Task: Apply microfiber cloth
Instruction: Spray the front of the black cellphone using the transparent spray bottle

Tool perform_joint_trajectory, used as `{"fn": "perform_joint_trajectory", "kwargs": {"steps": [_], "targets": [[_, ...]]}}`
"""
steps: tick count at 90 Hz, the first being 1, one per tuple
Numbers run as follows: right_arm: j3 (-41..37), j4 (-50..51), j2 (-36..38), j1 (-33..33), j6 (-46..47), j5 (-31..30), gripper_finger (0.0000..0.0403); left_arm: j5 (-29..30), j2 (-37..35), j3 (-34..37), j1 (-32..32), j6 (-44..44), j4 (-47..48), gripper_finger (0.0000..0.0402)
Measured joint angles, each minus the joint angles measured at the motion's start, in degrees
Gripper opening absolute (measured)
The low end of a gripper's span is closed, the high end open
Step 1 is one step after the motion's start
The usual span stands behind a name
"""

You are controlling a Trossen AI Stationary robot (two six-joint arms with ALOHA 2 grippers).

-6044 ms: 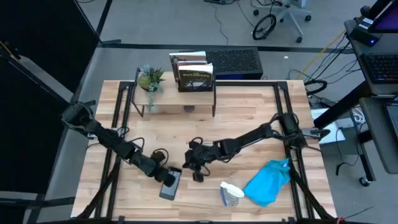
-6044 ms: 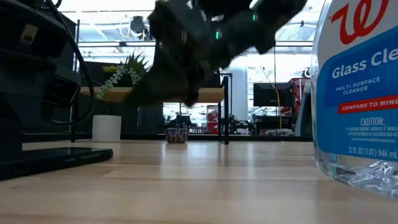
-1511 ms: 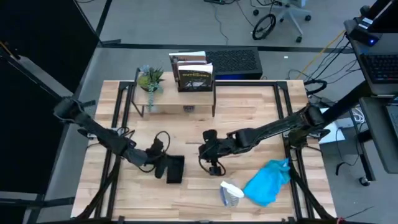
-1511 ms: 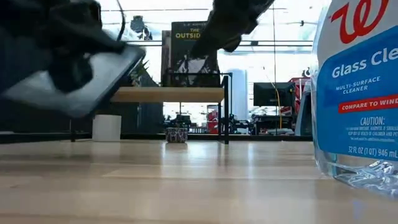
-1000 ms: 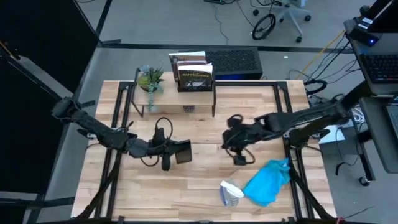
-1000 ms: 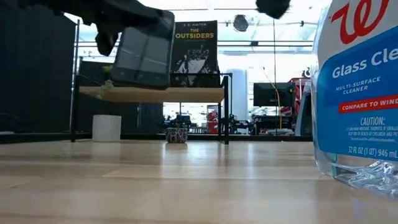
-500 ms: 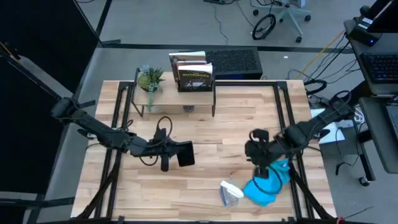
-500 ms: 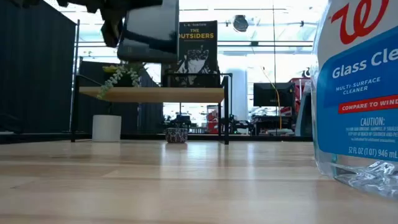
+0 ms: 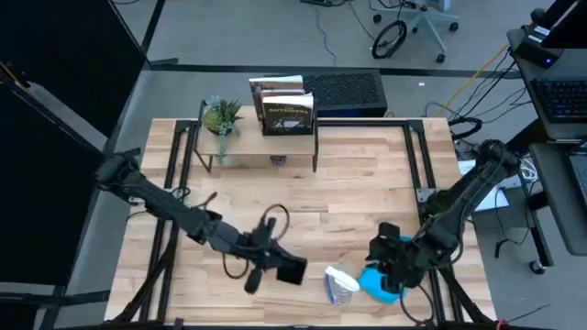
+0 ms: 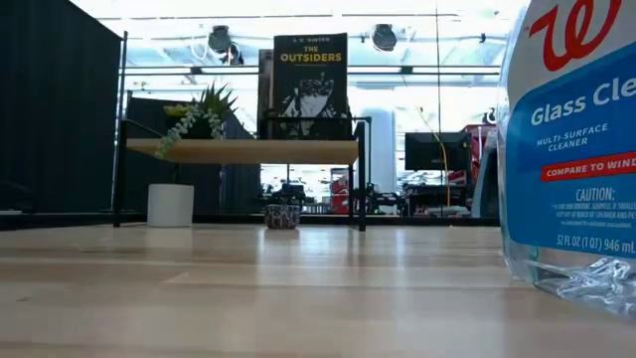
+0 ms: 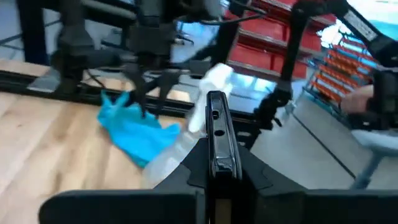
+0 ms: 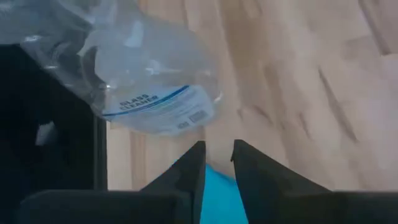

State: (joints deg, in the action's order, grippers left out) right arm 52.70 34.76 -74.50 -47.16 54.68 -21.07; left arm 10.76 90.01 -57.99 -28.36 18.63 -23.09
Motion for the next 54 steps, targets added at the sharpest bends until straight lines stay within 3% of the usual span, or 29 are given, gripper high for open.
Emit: {"fn": "perform_joint_trajectory", "kwargs": {"steps": [21,54], "targets": [[-3.8,-9.2,-1.0,0.0,-1.6,-0.2,0.0058,-1.3,8.1,-5.4,0.6,0.3,0.2,0.0013],[-3.9,-11.8,-2.0,0.2,-4.2,-2.8,0.0042,-1.8,8.6,-6.5,1.1,-2.5,-3.0,0.0013]]}}
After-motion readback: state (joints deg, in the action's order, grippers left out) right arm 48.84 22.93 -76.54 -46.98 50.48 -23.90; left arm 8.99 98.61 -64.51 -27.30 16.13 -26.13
